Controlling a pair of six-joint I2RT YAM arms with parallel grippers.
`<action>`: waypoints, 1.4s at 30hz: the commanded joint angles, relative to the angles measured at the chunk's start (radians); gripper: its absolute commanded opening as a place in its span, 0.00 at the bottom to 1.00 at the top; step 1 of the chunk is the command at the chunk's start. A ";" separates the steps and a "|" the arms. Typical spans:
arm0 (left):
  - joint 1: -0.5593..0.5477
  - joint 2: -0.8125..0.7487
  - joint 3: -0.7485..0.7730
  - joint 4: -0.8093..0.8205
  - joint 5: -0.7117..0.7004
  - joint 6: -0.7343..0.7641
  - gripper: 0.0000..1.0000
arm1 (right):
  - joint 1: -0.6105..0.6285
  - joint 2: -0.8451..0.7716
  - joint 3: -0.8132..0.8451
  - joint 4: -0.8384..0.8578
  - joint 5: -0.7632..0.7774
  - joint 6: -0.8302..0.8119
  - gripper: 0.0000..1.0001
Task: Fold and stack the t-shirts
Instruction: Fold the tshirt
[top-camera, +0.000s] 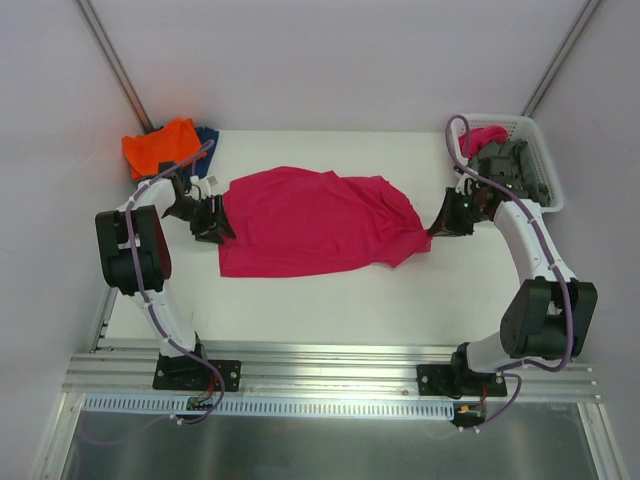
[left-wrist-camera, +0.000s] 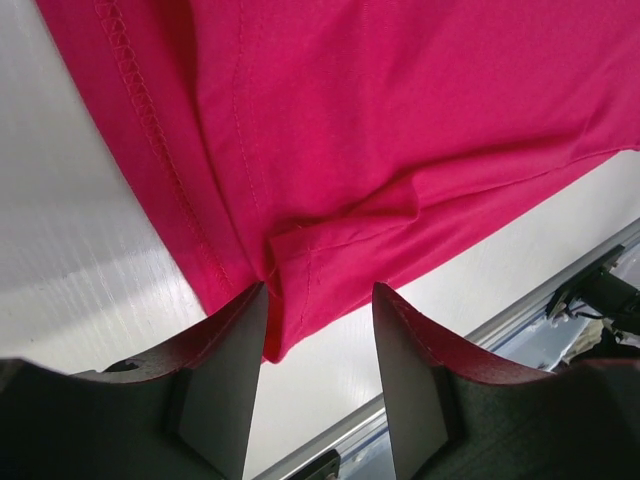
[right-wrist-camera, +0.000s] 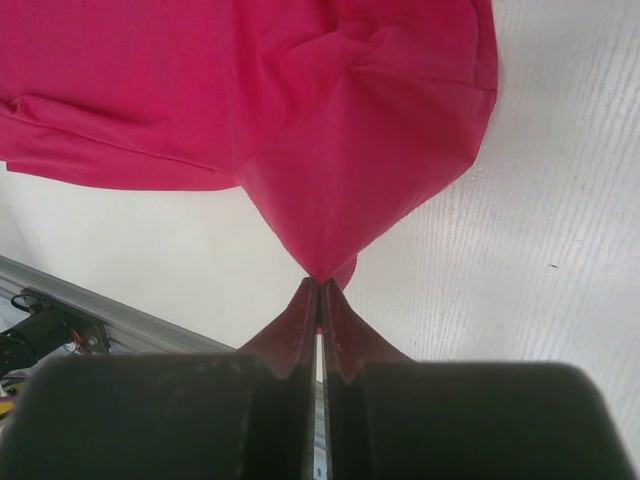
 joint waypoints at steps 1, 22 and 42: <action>0.004 0.024 0.043 -0.016 0.045 0.006 0.46 | -0.001 -0.040 0.014 0.000 0.019 -0.004 0.01; 0.026 0.089 0.043 -0.016 0.073 -0.008 0.42 | -0.009 -0.053 0.011 0.005 0.042 -0.017 0.00; 0.027 0.089 0.023 -0.016 0.096 -0.019 0.36 | -0.015 -0.059 0.008 0.016 0.043 -0.014 0.00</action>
